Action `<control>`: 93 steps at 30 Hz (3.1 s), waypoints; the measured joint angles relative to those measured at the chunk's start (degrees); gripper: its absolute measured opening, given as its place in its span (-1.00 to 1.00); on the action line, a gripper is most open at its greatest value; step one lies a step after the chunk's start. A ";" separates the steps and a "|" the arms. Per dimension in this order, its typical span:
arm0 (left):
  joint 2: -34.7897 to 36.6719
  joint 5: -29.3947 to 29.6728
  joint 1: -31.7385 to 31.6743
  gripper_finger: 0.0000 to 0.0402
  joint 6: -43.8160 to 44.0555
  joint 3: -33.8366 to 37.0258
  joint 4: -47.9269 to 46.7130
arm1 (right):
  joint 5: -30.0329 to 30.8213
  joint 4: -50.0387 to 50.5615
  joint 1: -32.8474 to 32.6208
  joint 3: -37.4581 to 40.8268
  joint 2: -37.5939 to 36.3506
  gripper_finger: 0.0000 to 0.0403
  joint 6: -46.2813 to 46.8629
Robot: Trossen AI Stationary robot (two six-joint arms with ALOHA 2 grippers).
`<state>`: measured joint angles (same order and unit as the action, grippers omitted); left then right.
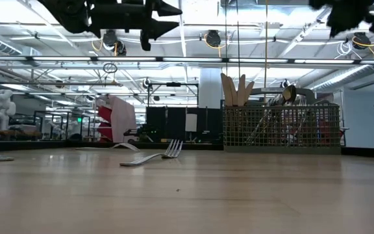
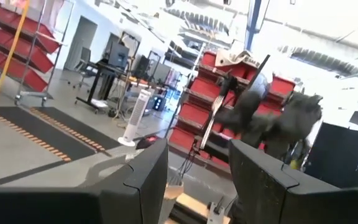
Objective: Sort silverware
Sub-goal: Put the silver spoon into the silverware basket
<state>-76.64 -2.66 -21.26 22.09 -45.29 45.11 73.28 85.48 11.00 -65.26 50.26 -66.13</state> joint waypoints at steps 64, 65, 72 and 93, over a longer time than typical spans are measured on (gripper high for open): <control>0.02 -6.14 0.28 -0.12 0.07 -1.36 -7.09 | -18.72 -42.73 19.80 13.39 18.01 -0.39 -21.80; 0.02 -6.14 0.28 -0.12 0.07 -1.36 -7.09 | -17.84 -43.36 19.79 13.39 18.01 -0.37 -21.81; 0.02 -6.14 0.28 -0.12 0.04 -1.36 -7.11 | -13.41 -45.03 19.79 13.36 15.32 -0.33 -21.35; -0.07 -12.83 4.27 -0.12 -0.24 -5.44 -40.65 | -15.47 -67.33 15.00 13.36 2.34 -0.34 4.70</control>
<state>-76.71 -15.49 -16.99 21.84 -50.73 4.46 57.81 18.14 26.00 -51.90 52.60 -61.43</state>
